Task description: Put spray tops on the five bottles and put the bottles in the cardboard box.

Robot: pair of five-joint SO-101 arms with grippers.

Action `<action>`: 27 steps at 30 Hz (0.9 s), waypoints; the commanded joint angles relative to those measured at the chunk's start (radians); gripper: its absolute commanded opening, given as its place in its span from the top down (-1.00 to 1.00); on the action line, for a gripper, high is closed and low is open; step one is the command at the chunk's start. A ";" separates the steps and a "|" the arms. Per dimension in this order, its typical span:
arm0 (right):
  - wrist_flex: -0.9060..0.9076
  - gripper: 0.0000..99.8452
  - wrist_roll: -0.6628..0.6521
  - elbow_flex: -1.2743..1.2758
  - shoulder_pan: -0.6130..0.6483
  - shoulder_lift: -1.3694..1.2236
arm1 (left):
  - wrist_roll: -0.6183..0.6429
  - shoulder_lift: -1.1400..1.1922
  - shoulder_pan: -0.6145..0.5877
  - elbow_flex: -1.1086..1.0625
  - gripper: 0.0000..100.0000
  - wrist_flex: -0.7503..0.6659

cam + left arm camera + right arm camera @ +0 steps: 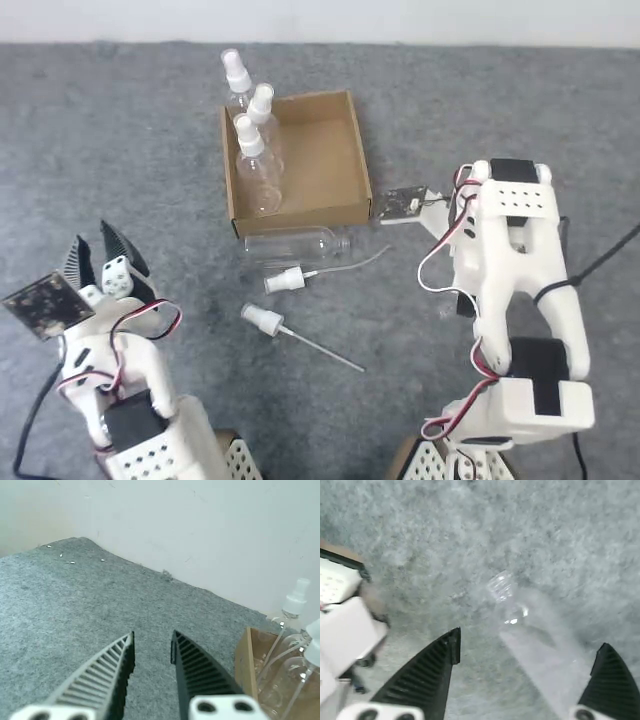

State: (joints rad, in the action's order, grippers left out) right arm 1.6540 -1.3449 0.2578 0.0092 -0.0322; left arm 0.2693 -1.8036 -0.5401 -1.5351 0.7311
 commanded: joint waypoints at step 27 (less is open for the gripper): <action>-0.492 0.57 -0.258 0.302 -0.127 0.056 | 0.011 -0.018 0.000 0.002 0.77 -0.035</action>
State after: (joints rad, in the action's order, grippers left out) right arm 1.1815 -1.5934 0.5677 -0.1028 -0.0322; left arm 0.2693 -1.8036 -0.5401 -1.5351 0.7311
